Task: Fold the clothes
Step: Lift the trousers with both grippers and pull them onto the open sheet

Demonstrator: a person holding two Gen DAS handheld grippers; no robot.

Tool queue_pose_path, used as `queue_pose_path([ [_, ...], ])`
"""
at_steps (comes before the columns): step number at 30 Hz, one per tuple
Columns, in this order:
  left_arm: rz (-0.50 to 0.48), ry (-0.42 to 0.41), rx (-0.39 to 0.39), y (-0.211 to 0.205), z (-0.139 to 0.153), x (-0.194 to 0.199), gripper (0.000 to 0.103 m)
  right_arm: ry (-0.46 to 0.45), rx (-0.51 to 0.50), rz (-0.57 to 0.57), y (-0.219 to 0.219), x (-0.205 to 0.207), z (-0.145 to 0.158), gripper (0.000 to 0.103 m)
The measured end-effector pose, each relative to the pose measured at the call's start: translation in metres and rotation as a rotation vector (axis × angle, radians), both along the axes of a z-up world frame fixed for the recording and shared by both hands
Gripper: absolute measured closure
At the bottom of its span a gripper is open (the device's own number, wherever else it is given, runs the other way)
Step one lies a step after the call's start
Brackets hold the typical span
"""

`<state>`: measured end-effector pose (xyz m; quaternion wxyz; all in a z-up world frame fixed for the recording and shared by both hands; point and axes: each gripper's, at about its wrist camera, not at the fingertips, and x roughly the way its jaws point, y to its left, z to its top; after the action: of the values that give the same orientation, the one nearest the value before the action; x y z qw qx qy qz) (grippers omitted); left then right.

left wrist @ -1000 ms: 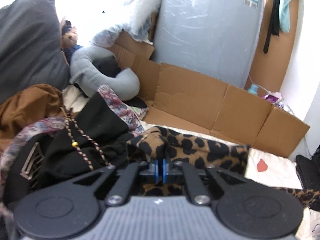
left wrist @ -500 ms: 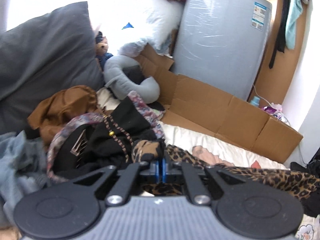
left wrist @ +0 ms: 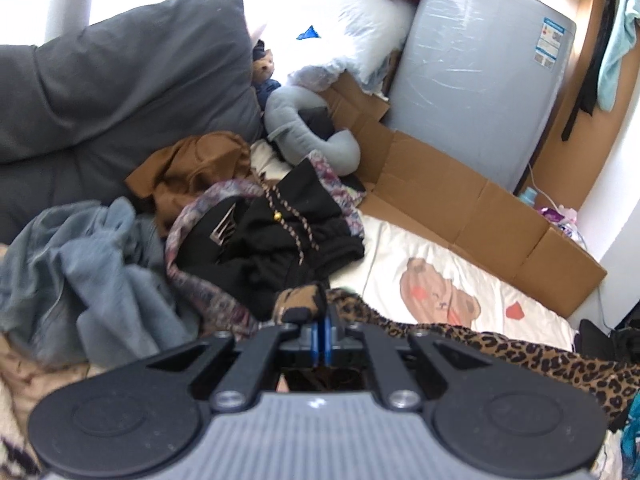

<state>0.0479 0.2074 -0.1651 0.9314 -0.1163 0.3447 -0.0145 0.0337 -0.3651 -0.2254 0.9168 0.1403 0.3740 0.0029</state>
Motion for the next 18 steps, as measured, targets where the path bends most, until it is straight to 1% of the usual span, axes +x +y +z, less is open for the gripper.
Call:
queue_pose_path([
  [7,0.016,0.049,-0.031,0.011,-0.006,-0.031,0.1,0.047,-0.009,-0.036,-0.013,-0.025,0.002,0.102],
  [10,0.019,0.078,-0.044,0.013,-0.009,-0.042,0.1,0.056,-0.02,-0.032,-0.015,-0.034,0.004,0.102],
  [18,0.007,0.138,-0.065,0.012,-0.019,-0.07,0.1,0.116,-0.035,-0.031,-0.03,-0.065,0.003,0.103],
])
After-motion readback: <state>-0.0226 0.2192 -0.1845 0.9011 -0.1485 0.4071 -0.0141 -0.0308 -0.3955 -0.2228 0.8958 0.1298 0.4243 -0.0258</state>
